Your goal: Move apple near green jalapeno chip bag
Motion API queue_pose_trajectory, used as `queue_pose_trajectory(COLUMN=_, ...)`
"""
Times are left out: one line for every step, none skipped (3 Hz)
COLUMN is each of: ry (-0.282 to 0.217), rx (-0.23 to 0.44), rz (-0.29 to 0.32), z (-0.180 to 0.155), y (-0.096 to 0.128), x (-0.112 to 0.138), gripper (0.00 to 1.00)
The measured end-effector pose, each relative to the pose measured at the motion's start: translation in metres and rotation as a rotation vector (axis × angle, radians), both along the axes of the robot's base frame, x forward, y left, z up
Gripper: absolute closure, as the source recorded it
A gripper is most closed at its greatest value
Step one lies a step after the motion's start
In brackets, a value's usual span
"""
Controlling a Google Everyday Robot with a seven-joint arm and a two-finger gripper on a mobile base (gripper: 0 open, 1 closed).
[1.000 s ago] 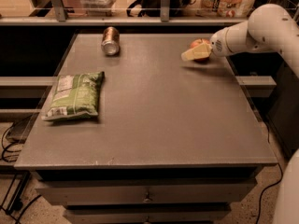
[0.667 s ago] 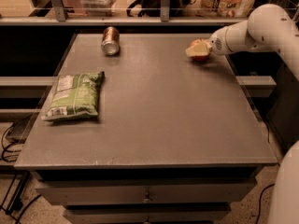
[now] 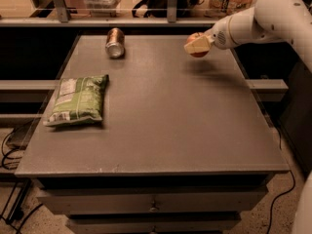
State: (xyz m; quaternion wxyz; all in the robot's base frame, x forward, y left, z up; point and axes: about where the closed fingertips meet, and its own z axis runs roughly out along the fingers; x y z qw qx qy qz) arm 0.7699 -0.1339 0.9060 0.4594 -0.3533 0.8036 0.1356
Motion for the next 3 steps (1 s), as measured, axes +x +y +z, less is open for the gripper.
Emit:
queue_pose_trajectory(ry=-0.007, rx=-0.005, rz=0.016, z=0.002, y=0.006, x=-0.001, gripper=1.0)
queue_pose_trajectory(ry=-0.007, rx=-0.005, rz=0.016, z=0.001, y=0.006, x=-0.001, gripper=1.0)
queue_pose_trajectory(ry=0.036, rx=0.001, rz=0.09, z=-0.013, y=0.03, x=-0.012, gripper=1.0)
